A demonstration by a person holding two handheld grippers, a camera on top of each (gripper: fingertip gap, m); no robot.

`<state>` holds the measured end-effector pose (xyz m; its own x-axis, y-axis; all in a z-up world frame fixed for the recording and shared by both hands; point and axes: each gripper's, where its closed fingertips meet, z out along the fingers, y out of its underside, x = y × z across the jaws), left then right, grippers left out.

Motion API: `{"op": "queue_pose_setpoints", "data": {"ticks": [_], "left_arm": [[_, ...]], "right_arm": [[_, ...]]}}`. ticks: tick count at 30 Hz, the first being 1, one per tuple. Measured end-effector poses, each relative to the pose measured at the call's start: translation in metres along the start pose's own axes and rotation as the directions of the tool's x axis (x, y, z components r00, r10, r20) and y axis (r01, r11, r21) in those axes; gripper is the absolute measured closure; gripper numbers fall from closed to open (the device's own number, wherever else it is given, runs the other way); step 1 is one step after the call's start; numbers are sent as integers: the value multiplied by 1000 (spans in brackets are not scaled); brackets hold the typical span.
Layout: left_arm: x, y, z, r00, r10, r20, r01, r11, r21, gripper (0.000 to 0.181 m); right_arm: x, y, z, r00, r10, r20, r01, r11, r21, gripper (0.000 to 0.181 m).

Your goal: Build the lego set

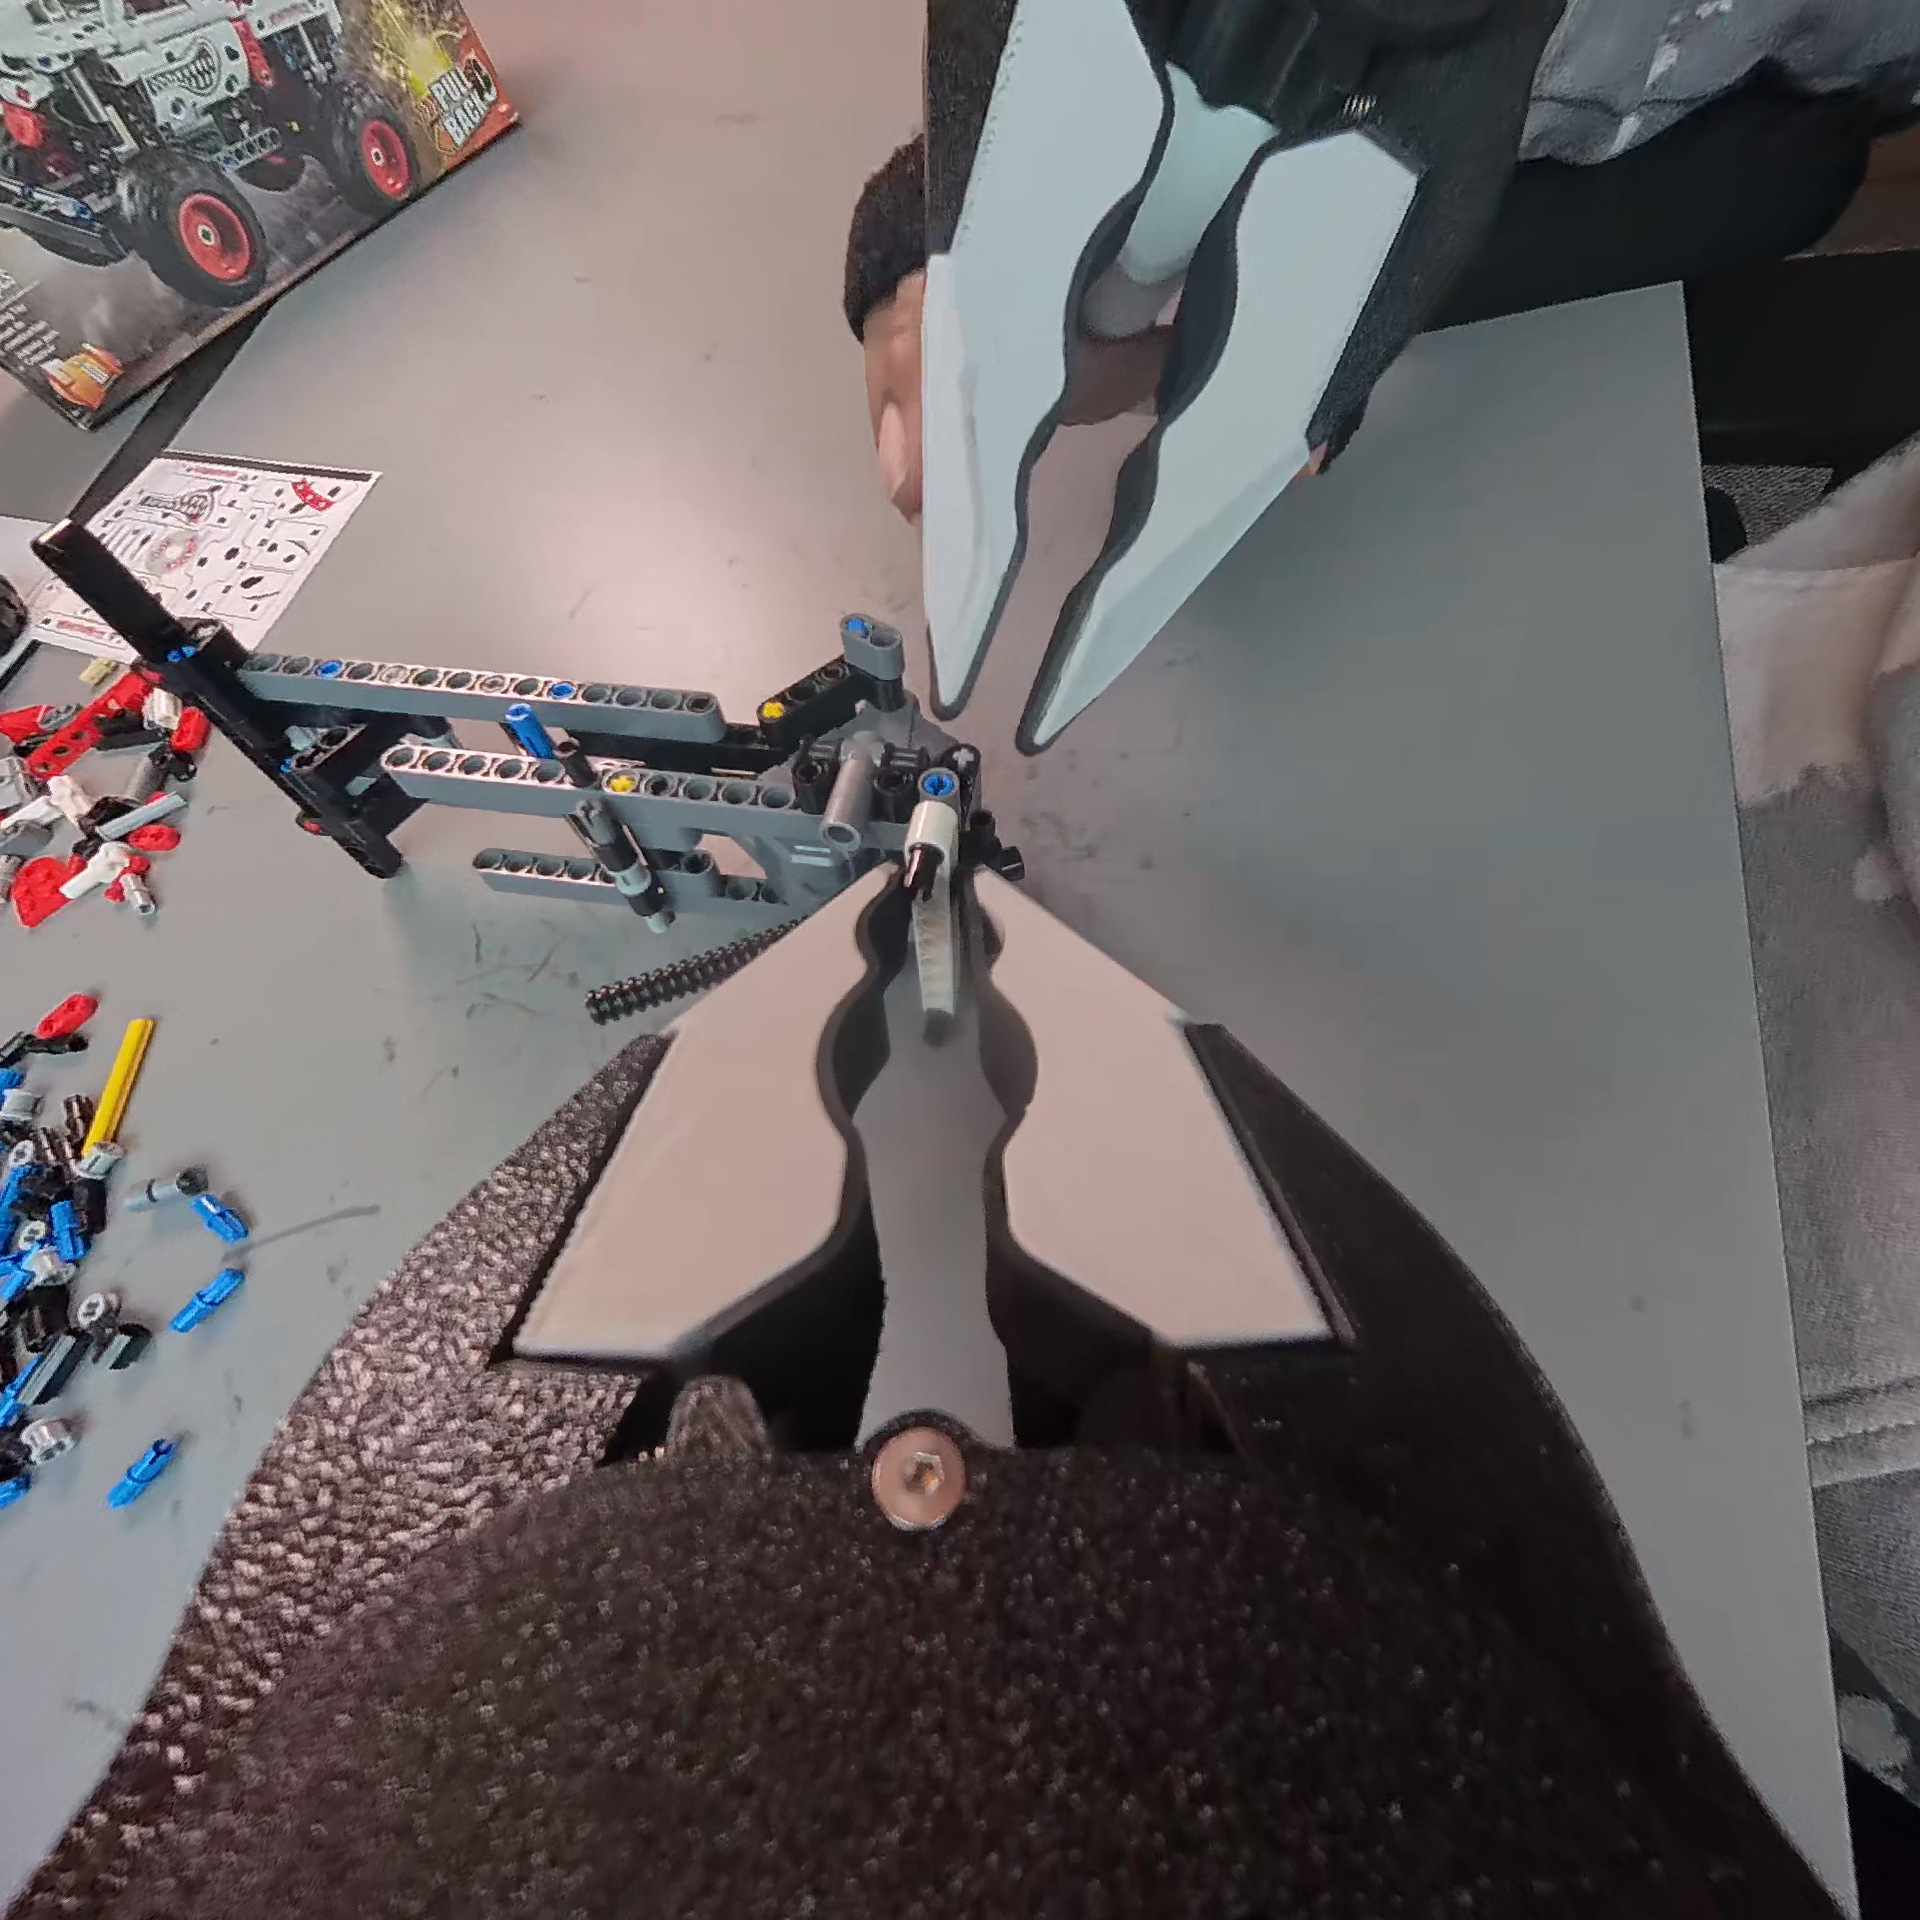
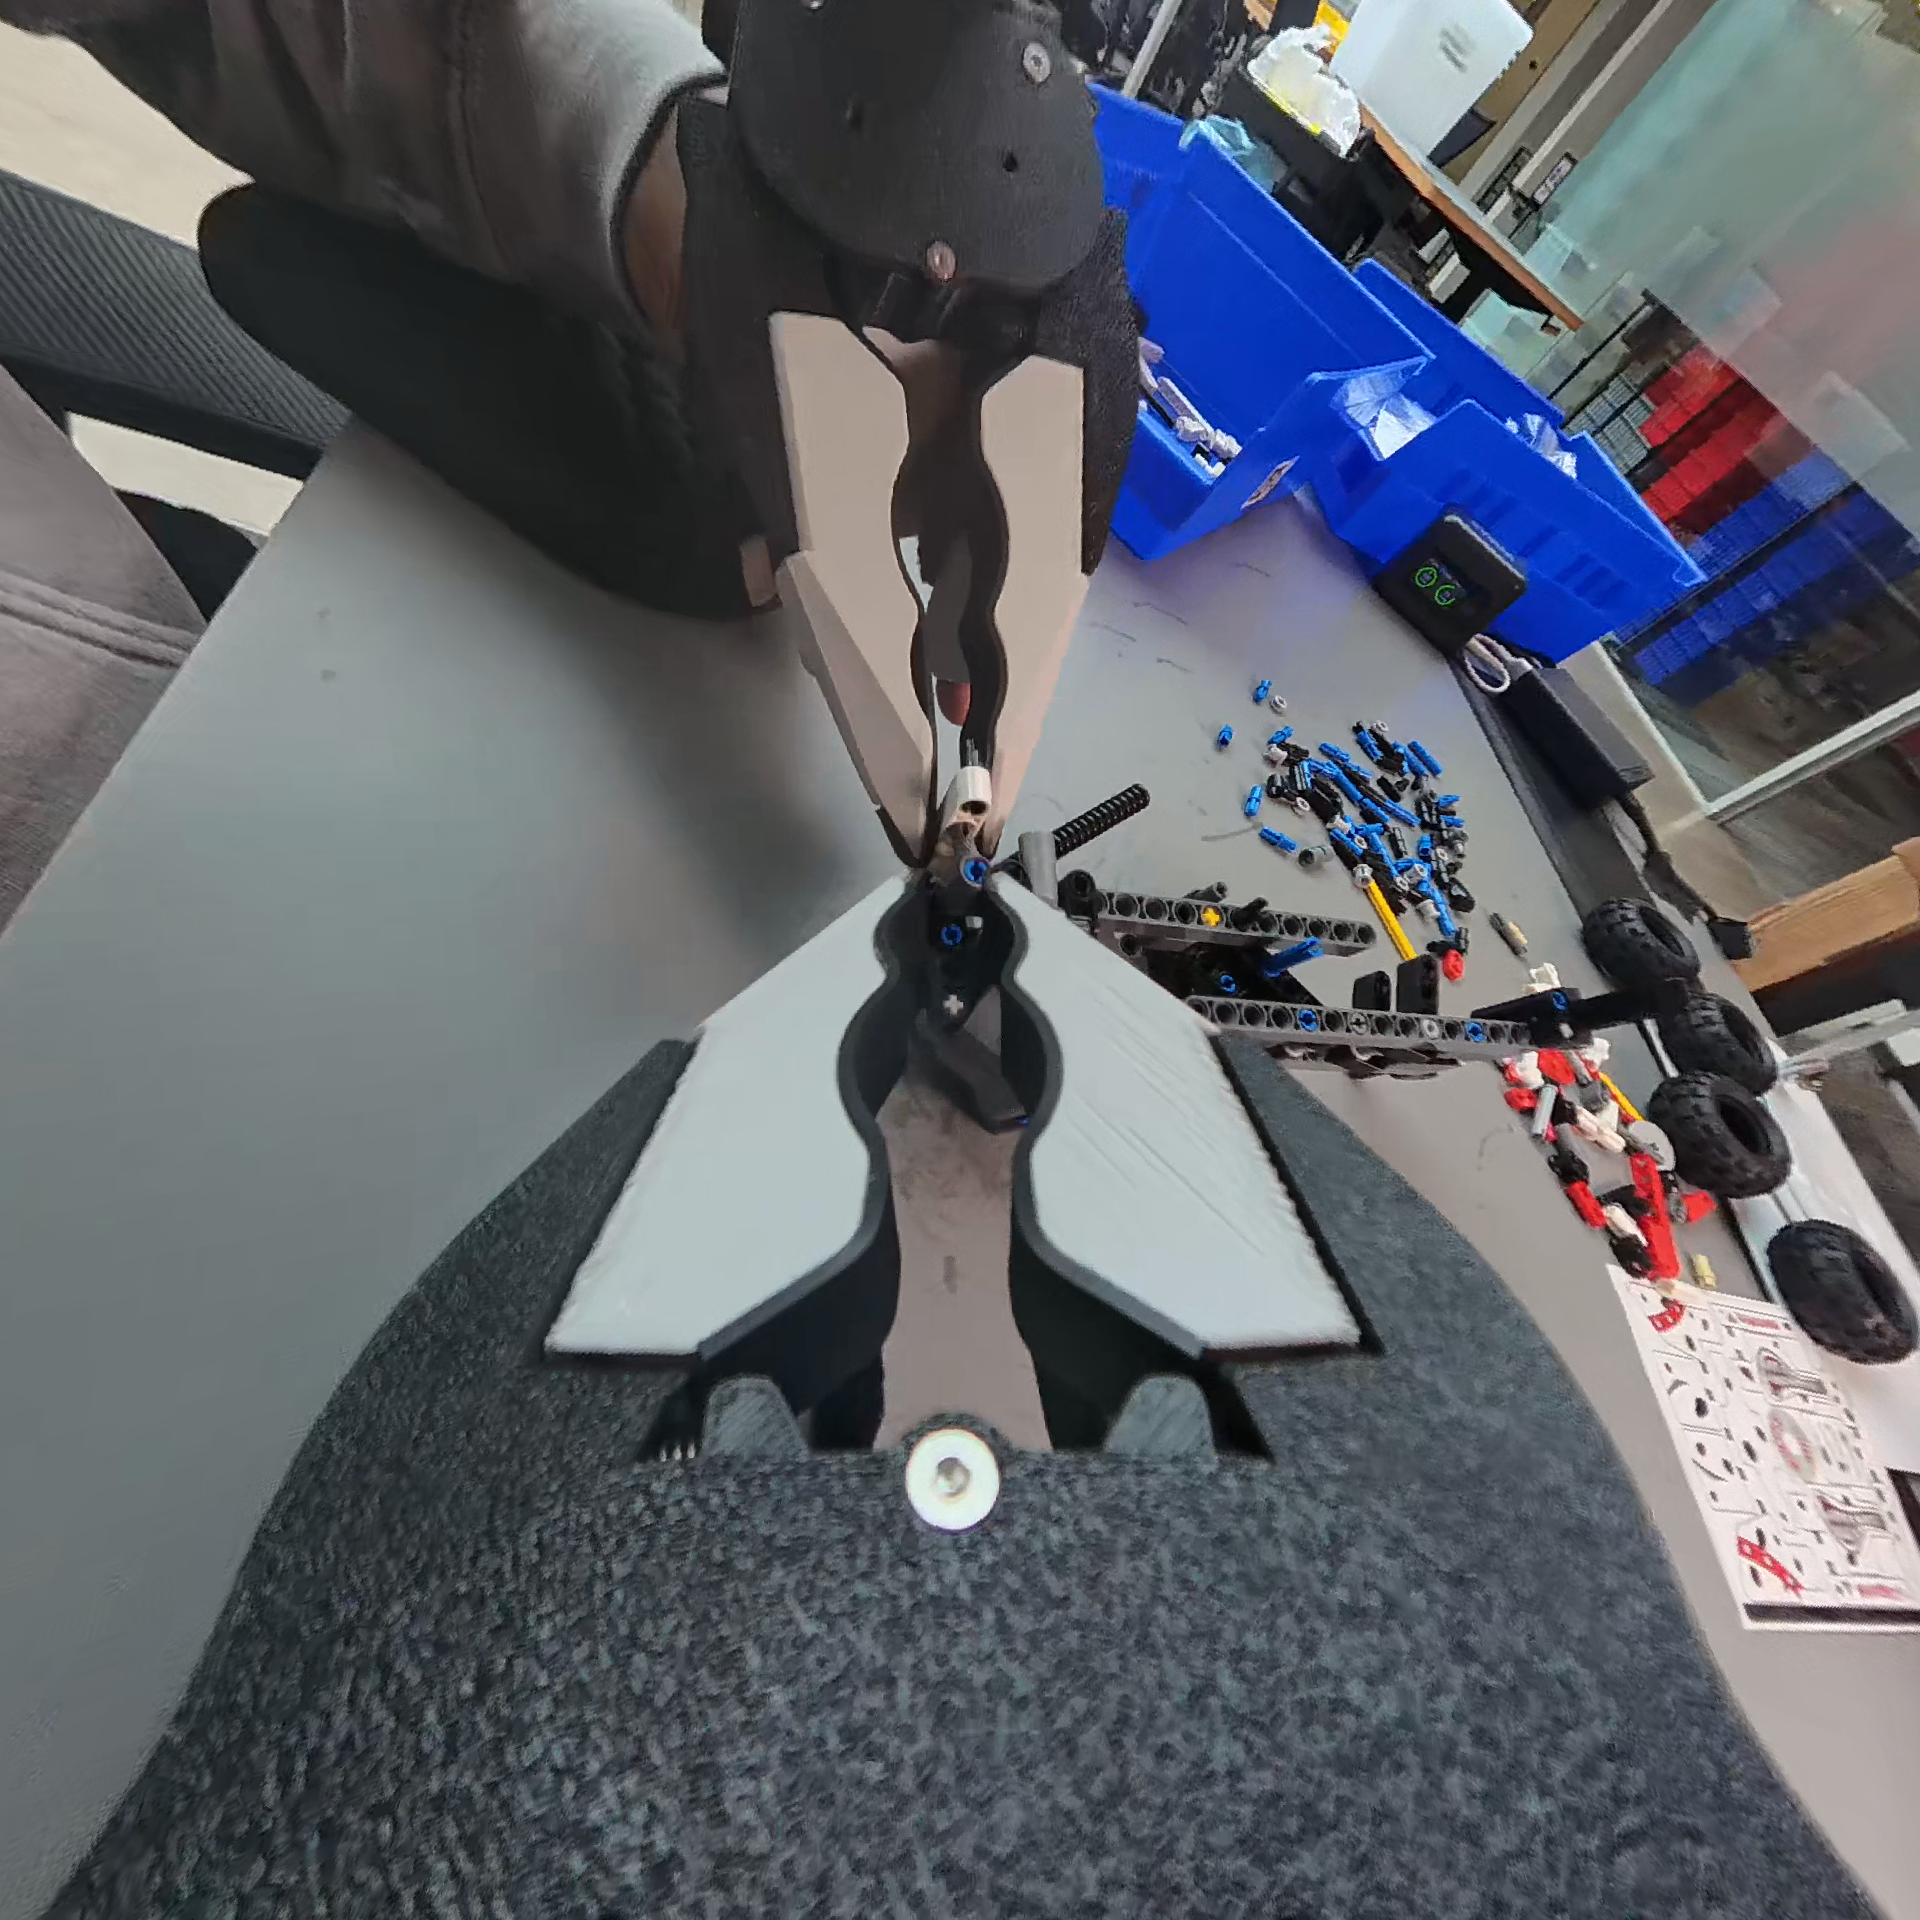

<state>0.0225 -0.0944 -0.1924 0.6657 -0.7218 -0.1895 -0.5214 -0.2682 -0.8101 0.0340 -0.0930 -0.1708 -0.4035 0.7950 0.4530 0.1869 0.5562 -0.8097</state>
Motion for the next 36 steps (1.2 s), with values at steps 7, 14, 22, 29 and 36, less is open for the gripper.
{"op": "queue_pose_setpoints", "data": {"ticks": [7,14,22,29,36], "left_arm": [[1,-3,-2,1000,12,-13,-11,999,30,171],[5,-4,-1,995,48,-88,-44,998,53,172],[14,-8,2,969,116,-218,-107,993,51,172],[21,-9,1,950,149,-275,-132,988,77,172],[16,-2,-7,978,78,-195,-69,996,48,171]], "right_arm": [[4,3,9,994,-101,-37,101,995,-7,169],[-1,2,10,957,-274,94,276,961,-9,168],[-1,-1,3,838,-371,400,432,899,-72,150],[-8,14,7,790,-254,558,373,921,-108,143],[-7,9,19,865,-84,495,196,964,-179,151]]}}
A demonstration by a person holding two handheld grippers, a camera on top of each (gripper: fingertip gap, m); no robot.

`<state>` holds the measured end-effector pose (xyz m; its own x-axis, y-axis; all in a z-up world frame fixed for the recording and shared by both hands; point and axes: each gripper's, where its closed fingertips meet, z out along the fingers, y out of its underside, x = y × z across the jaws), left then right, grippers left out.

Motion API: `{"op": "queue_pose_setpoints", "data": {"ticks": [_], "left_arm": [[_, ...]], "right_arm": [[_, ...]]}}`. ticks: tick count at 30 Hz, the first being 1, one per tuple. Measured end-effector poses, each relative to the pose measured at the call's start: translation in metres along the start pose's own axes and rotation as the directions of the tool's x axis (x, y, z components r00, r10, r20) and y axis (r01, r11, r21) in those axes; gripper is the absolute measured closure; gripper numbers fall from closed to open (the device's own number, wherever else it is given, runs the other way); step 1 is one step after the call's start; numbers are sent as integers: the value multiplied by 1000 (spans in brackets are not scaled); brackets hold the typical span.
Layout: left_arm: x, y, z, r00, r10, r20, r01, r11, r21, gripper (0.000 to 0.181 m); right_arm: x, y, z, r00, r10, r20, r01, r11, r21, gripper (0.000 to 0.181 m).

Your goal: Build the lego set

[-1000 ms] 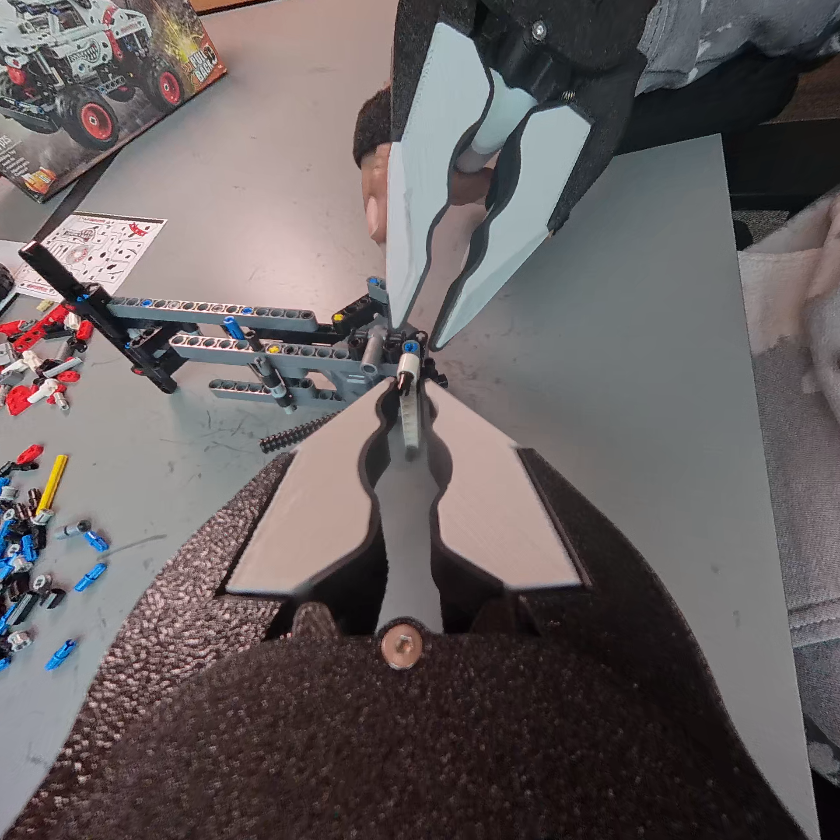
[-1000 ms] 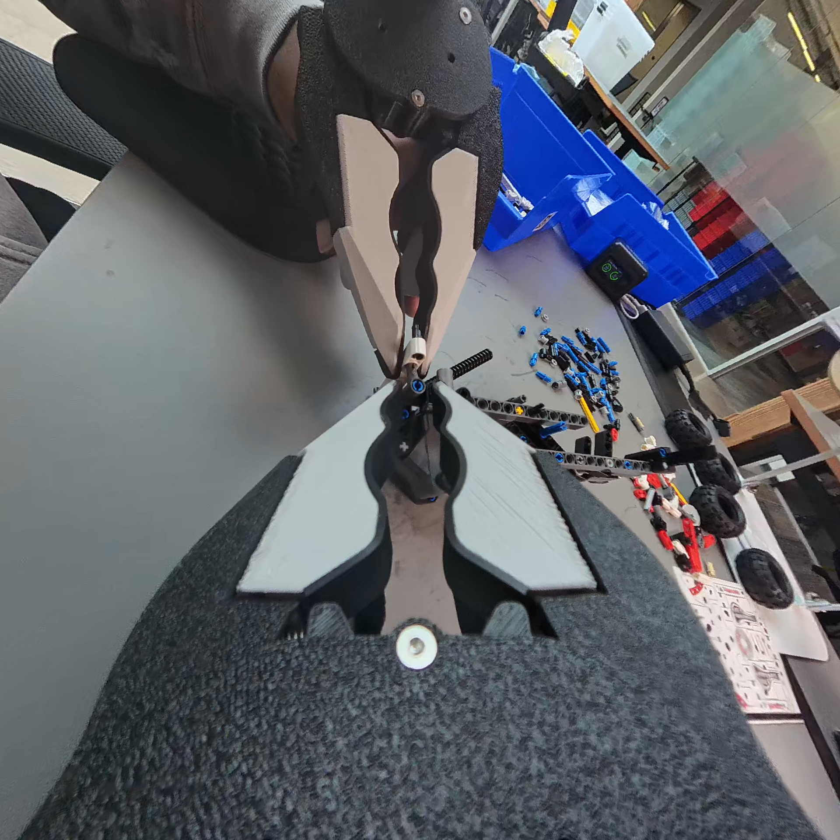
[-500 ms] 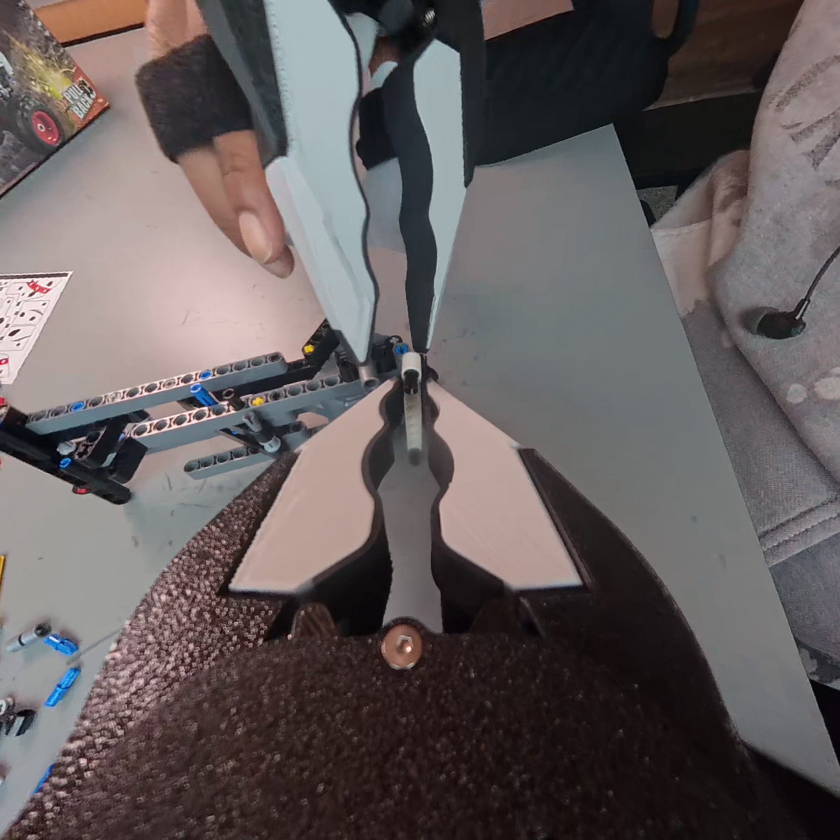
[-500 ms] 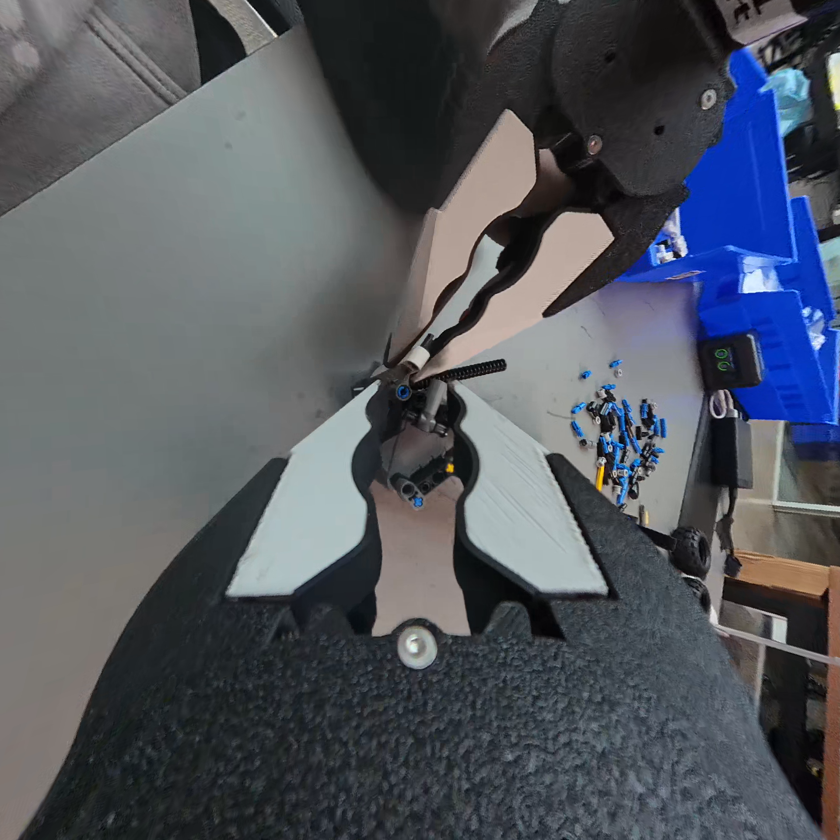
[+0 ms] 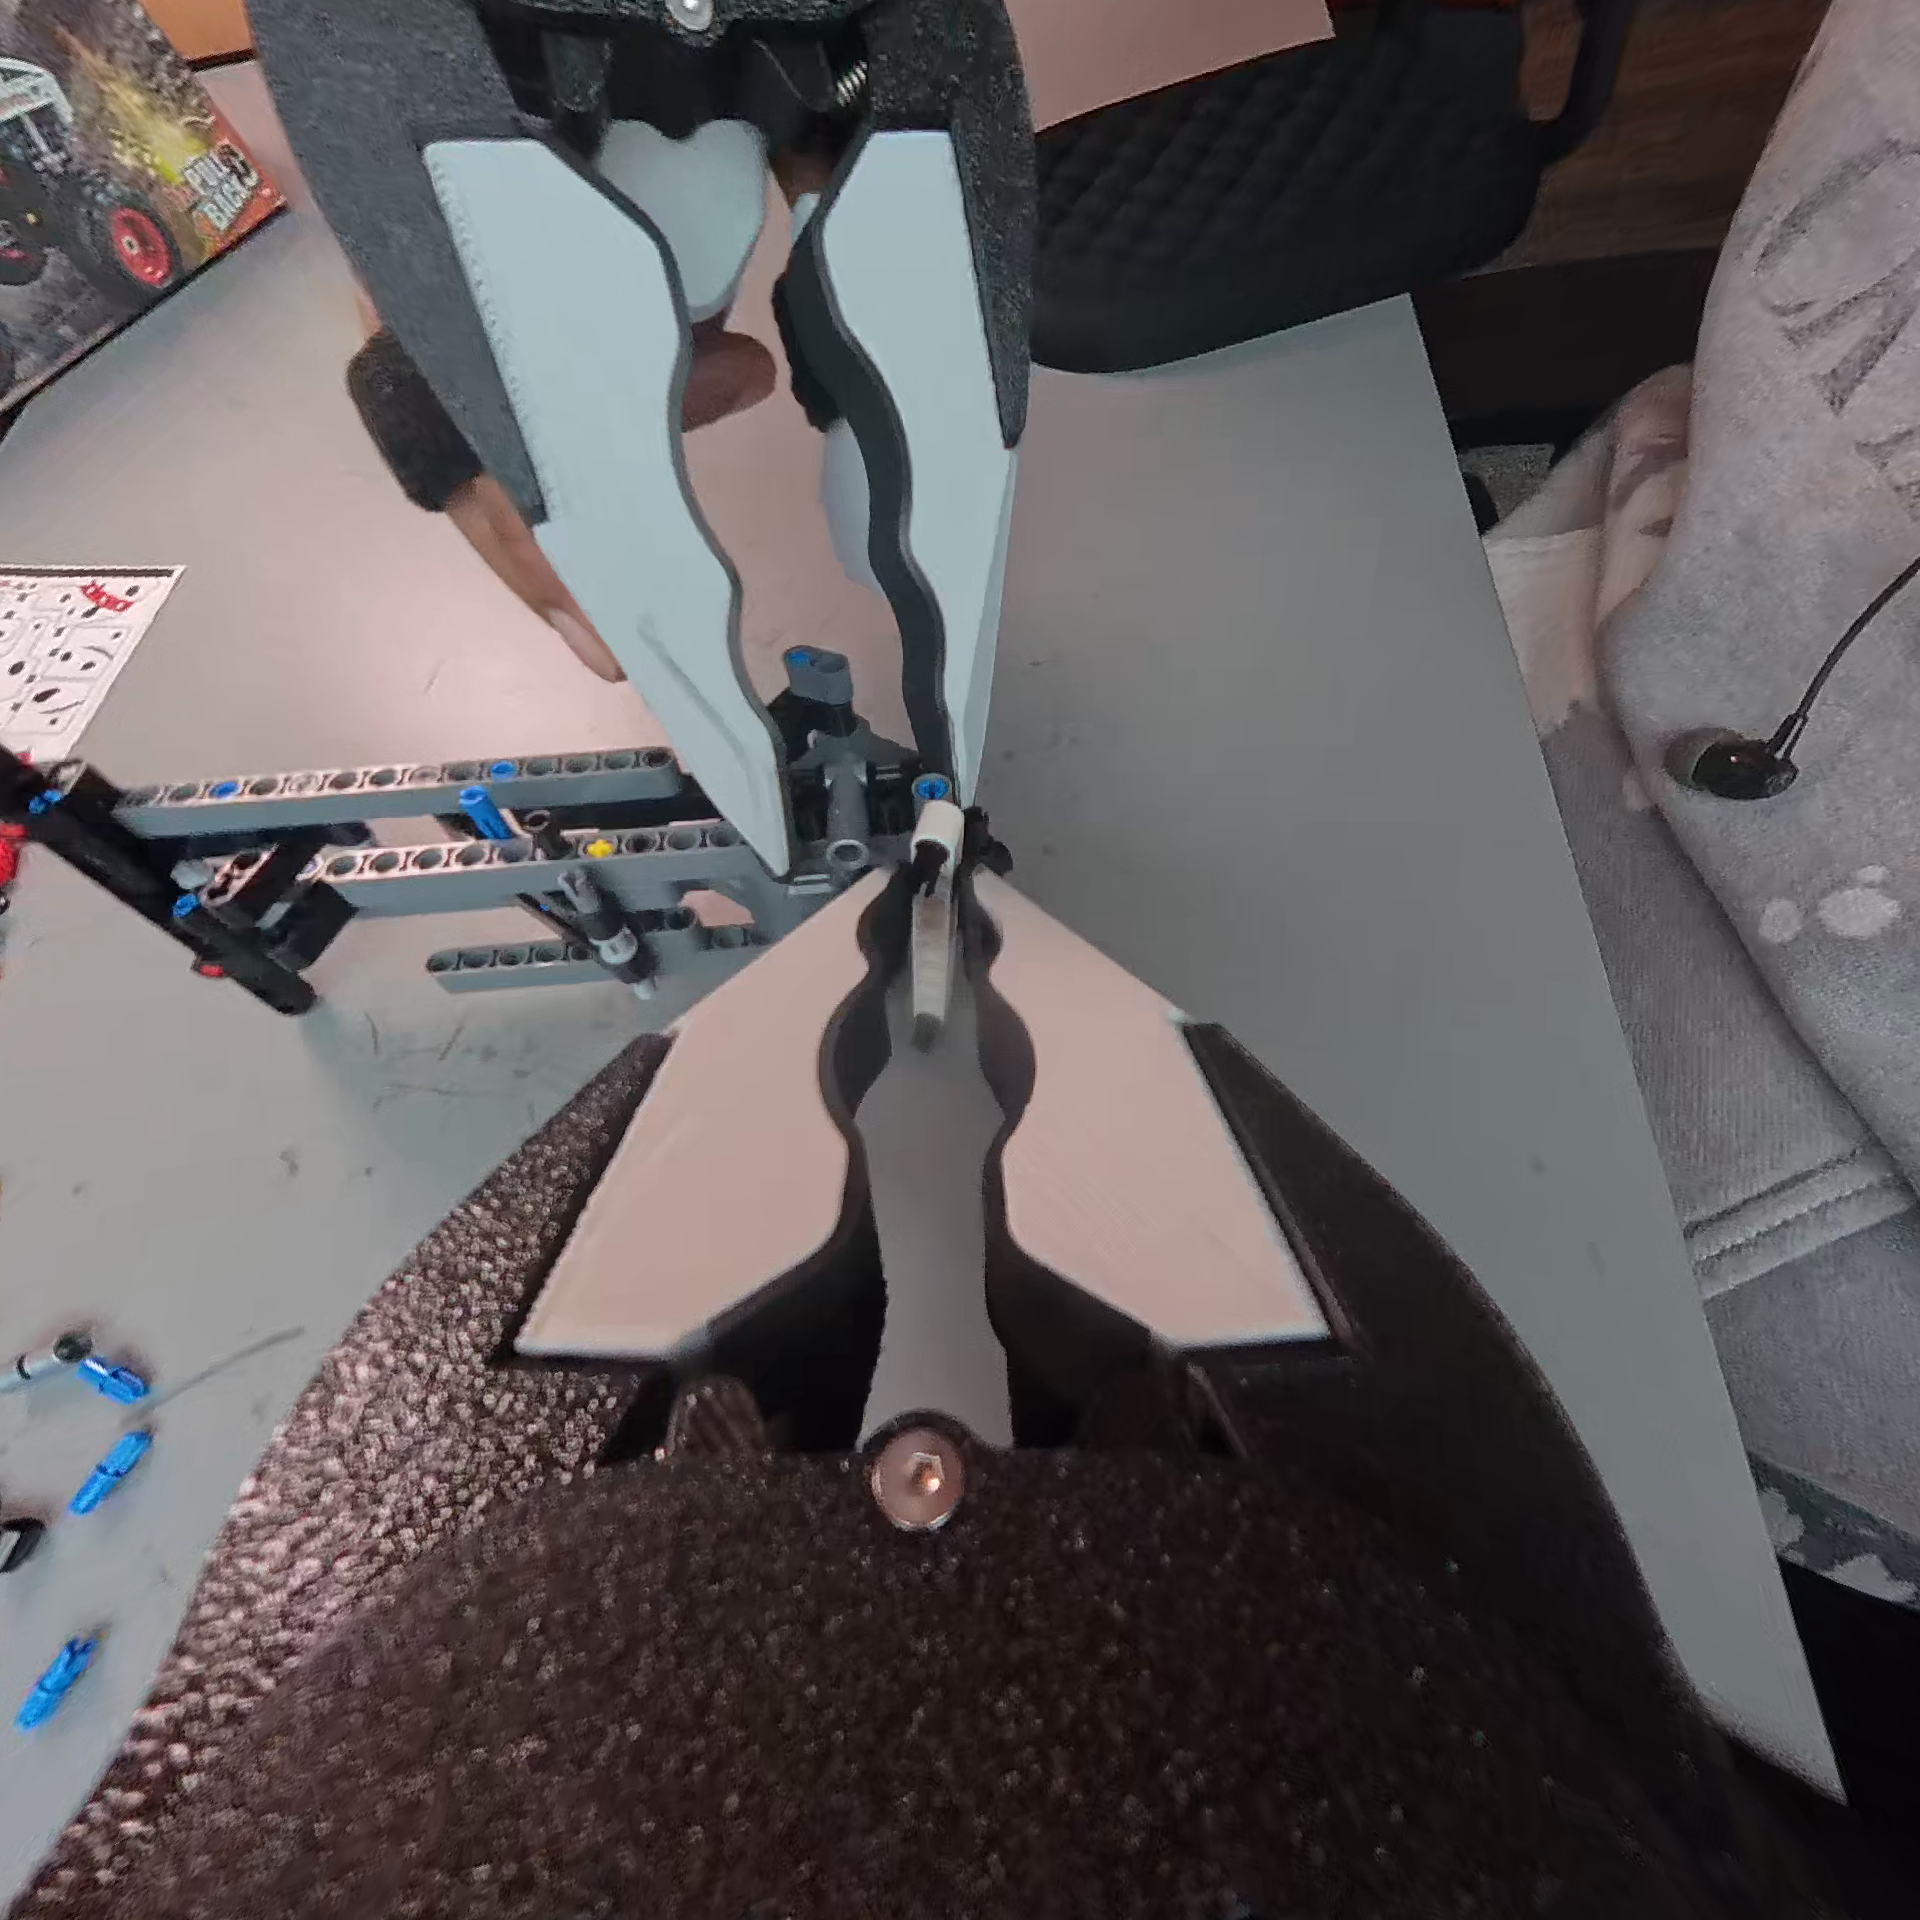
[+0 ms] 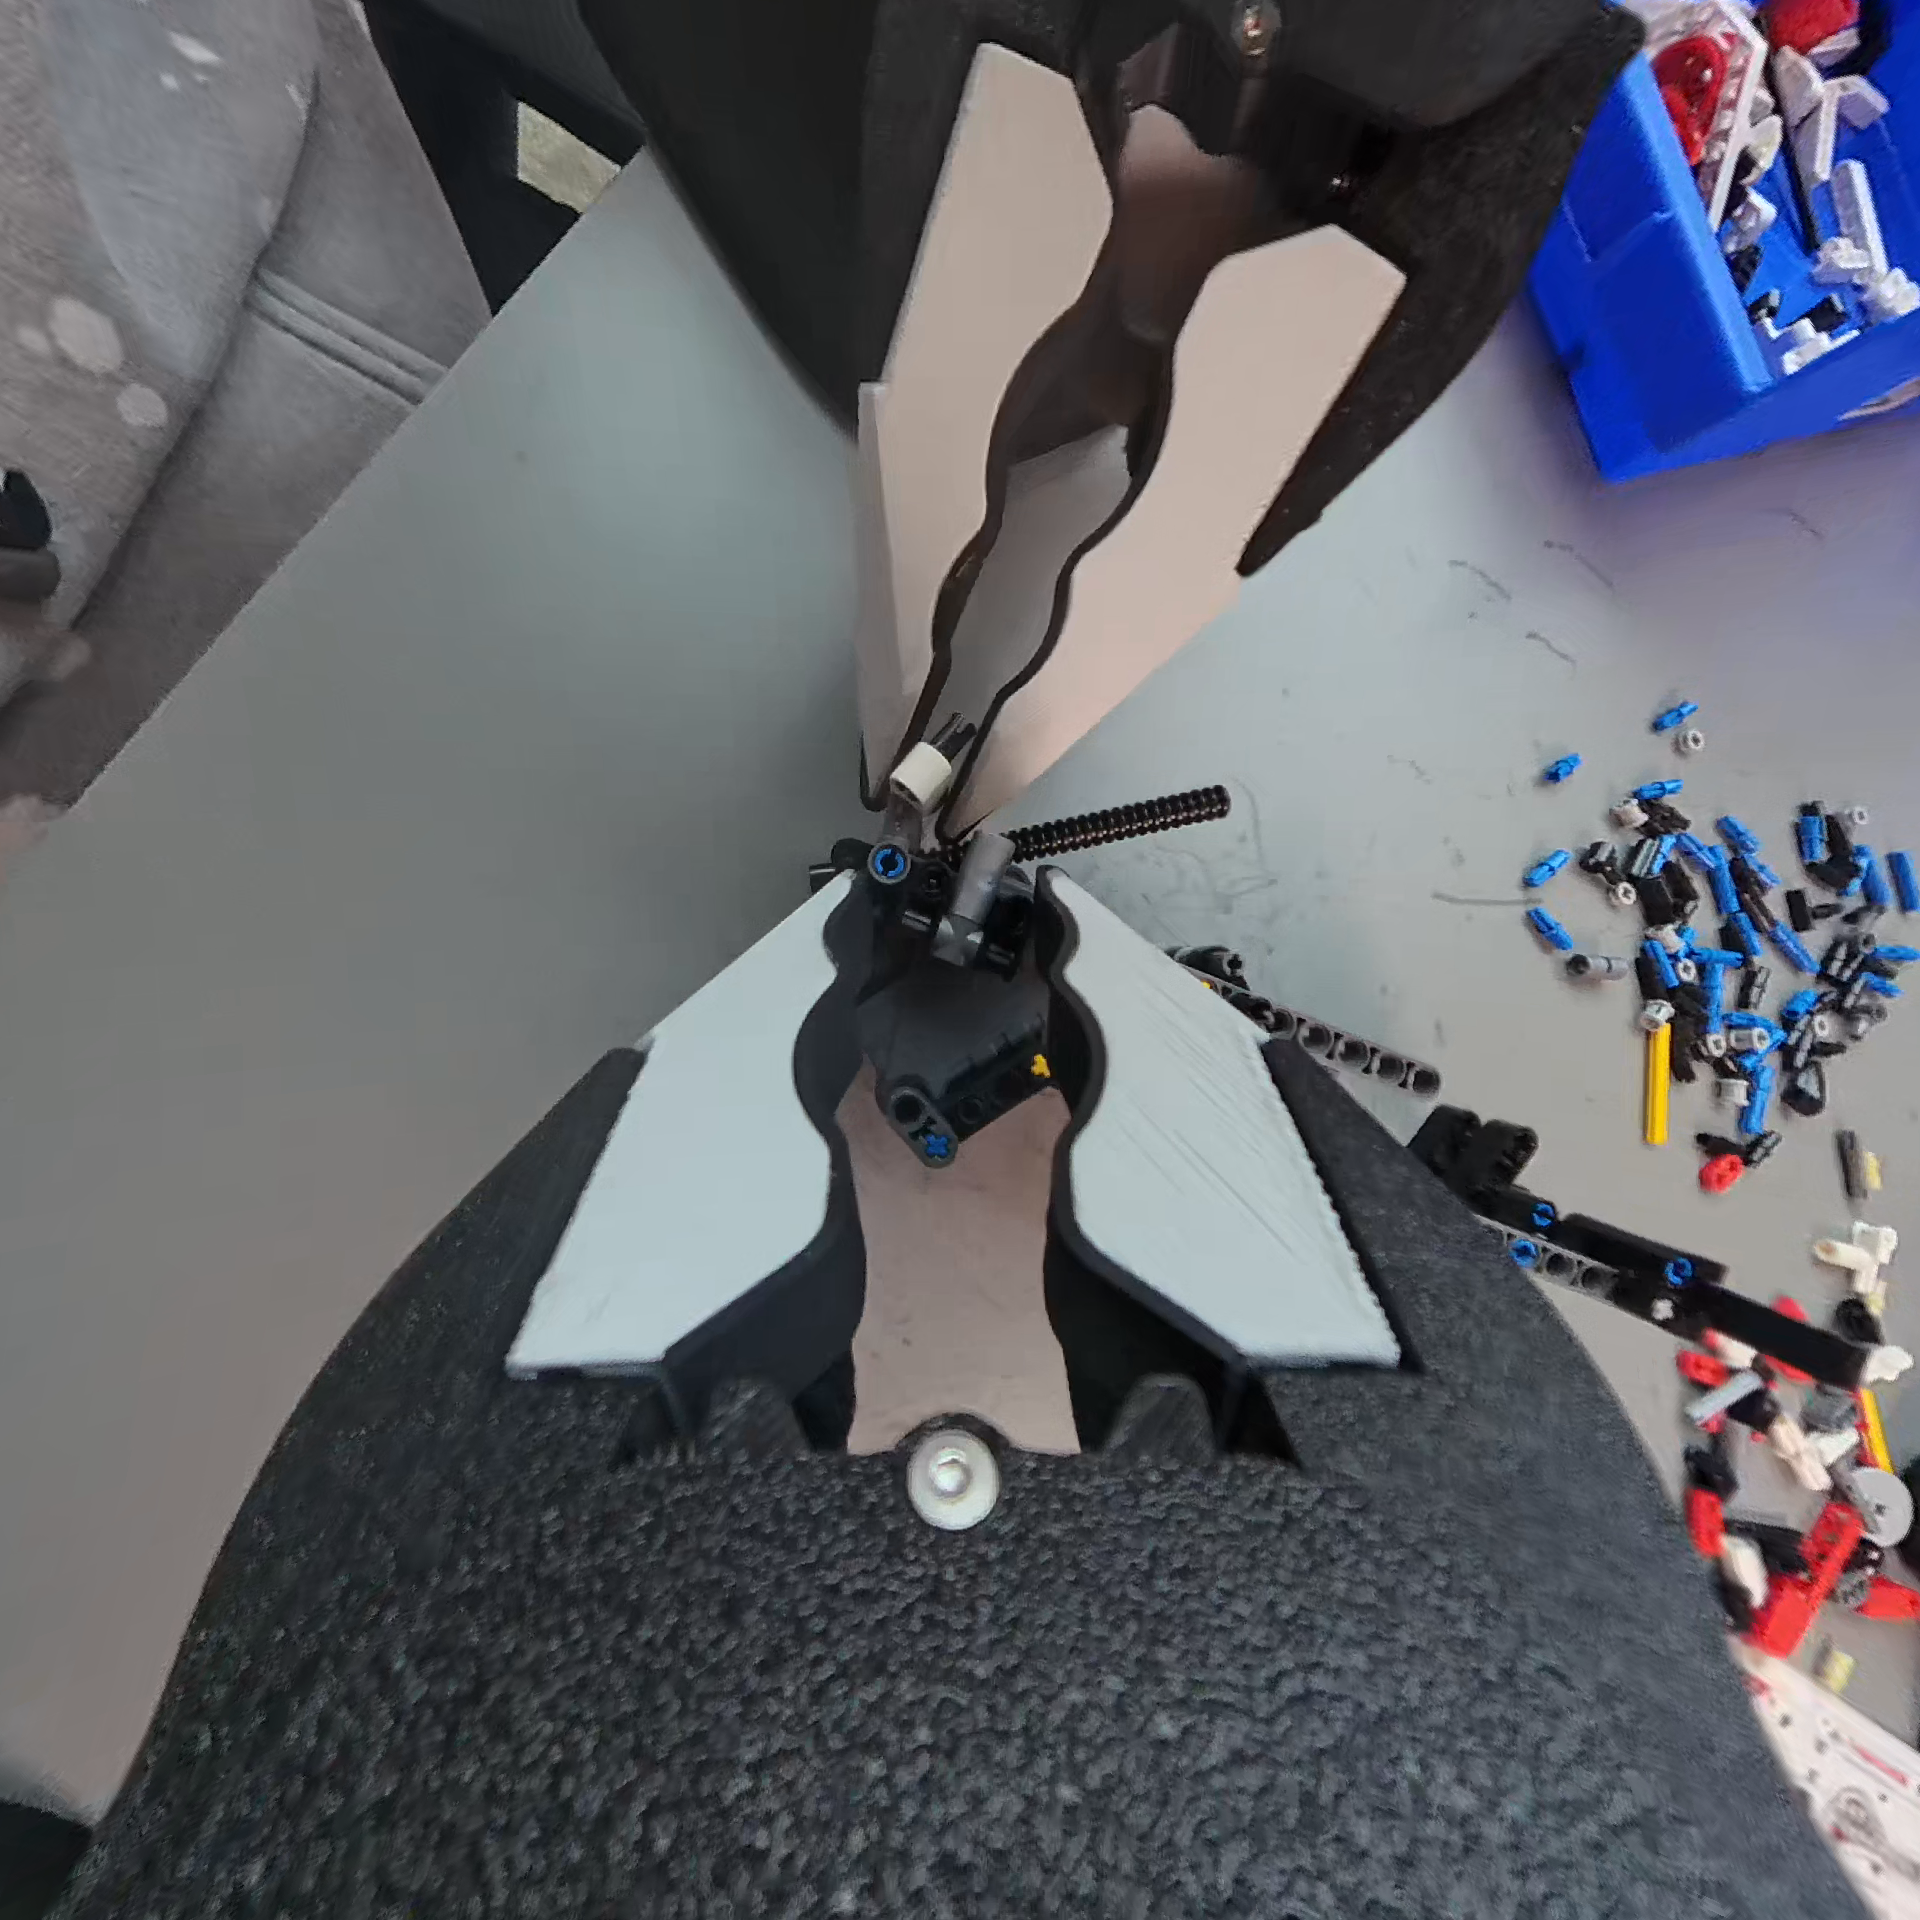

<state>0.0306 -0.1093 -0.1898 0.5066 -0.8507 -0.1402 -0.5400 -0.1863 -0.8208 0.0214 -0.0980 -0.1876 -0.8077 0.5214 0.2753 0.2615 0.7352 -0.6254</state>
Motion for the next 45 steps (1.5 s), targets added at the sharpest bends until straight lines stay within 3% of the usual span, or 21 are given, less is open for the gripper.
{"op": "queue_pose_setpoints", "data": {"ticks": [11,18,22,34,38,45], "left_arm": [[-10,7,-10,972,-154,179,159,987,-12,167],[-14,10,-12,893,-383,236,400,916,-26,169],[-15,10,-13,861,-420,286,448,893,-39,169],[-5,13,-16,973,-112,202,144,978,-154,170],[7,11,-17,993,59,98,-34,971,-237,172],[17,10,-15,979,193,-61,-203,924,-323,172]], "right_arm": [[9,-4,6,967,175,-185,-175,984,20,151],[14,-3,6,931,249,-266,-237,969,76,151],[14,-3,6,928,248,-277,-240,969,63,151],[7,-9,8,952,253,-174,-220,958,186,151],[-2,-12,8,978,184,-101,-164,970,178,151],[-15,-18,12,994,108,12,-109,984,140,153]]}}
